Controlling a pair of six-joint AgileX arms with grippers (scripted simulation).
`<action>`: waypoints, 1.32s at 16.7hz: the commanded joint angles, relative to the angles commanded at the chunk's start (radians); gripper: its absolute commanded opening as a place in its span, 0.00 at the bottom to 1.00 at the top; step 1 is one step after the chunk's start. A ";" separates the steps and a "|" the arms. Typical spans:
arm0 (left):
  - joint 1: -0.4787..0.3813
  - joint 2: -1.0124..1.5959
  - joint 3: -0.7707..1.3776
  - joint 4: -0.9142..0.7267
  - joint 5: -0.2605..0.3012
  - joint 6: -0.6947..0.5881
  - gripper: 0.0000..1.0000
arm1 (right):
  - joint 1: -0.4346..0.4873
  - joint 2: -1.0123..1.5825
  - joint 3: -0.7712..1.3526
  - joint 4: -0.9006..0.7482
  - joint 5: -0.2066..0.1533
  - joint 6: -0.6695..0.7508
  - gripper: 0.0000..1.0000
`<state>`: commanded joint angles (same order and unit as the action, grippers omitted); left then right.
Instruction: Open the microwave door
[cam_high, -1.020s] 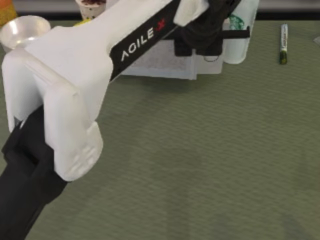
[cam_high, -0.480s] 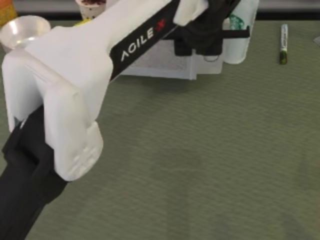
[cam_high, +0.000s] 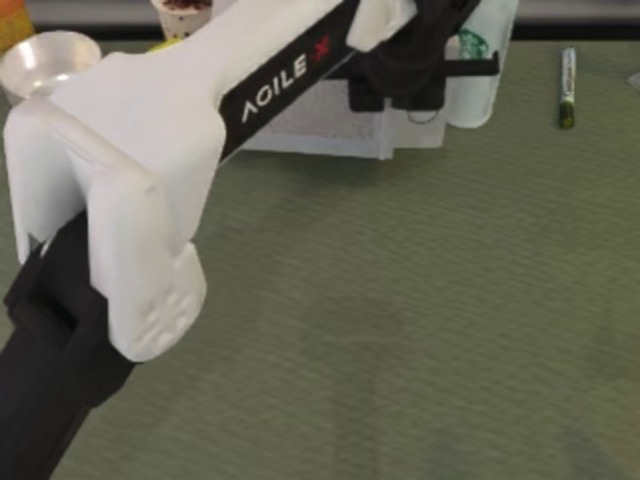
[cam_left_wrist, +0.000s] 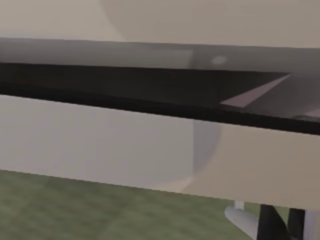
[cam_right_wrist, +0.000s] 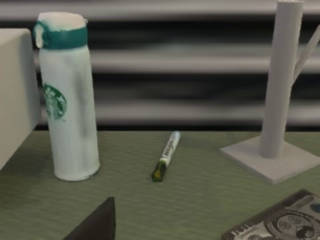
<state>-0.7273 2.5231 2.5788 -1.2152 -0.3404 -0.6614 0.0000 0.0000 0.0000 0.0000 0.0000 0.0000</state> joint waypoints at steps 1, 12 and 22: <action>0.000 0.000 0.000 0.000 0.000 0.000 0.00 | 0.000 0.000 0.000 0.000 0.000 0.000 1.00; -0.001 -0.086 -0.171 0.088 0.018 0.046 0.00 | 0.000 0.000 0.000 0.000 0.000 0.000 1.00; 0.001 -0.173 -0.317 0.173 0.036 0.090 0.00 | 0.000 0.000 0.000 0.000 0.000 0.000 1.00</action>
<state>-0.7263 2.3500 2.2616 -1.0422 -0.3043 -0.5717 0.0000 0.0000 0.0000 0.0000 0.0000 0.0000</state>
